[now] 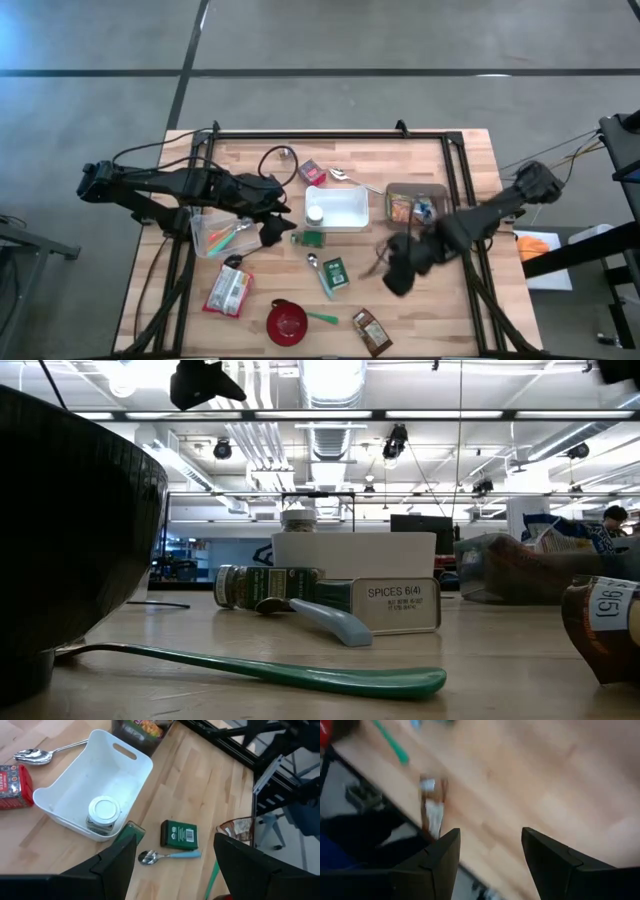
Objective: Pick & Place Food Item
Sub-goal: Put the orange seasoning pack into the white bin
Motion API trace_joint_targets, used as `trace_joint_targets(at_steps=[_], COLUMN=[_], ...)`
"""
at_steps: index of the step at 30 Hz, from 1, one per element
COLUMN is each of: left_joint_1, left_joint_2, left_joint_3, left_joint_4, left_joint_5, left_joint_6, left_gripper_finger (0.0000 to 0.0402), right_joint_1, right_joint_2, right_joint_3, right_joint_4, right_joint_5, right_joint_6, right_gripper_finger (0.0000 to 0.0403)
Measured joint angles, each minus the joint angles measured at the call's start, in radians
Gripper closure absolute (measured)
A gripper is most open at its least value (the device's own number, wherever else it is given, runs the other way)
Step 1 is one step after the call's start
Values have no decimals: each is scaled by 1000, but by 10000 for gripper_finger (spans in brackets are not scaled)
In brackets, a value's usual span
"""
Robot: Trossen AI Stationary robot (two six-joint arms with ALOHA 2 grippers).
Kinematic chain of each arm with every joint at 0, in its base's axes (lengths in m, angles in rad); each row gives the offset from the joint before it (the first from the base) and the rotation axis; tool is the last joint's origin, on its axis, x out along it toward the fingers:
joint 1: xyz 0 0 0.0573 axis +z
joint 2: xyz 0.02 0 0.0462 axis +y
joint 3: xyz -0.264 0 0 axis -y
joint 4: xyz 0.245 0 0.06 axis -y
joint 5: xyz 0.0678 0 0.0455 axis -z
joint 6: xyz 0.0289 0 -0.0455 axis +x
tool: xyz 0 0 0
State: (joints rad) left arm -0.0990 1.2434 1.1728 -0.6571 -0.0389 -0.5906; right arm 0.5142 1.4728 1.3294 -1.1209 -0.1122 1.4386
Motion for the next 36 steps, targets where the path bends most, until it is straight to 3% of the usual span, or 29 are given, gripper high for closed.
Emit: trace_joint_targets(at_steps=[6,10,26,36], left_joint_1=[0,0,0,0], left_joint_2=[0,0,0,0], left_joint_3=[0,0,0,0], left_joint_4=[1,1,1,1], left_joint_5=[14,29,104,122], left_joint_6=[51,80,93,85], left_gripper_finger=[133,133,133,133], right_joint_1=[157,204,284,291], right_joint_2=[53,116,343,409], right_joint_3=[-10,-17,-21,-32], right_joint_4=[147,244,508,542], right_joint_5=[23,59,62,83], right_joint_6=[270,346,429,425], right_gripper_finger=[193,193,193,193])
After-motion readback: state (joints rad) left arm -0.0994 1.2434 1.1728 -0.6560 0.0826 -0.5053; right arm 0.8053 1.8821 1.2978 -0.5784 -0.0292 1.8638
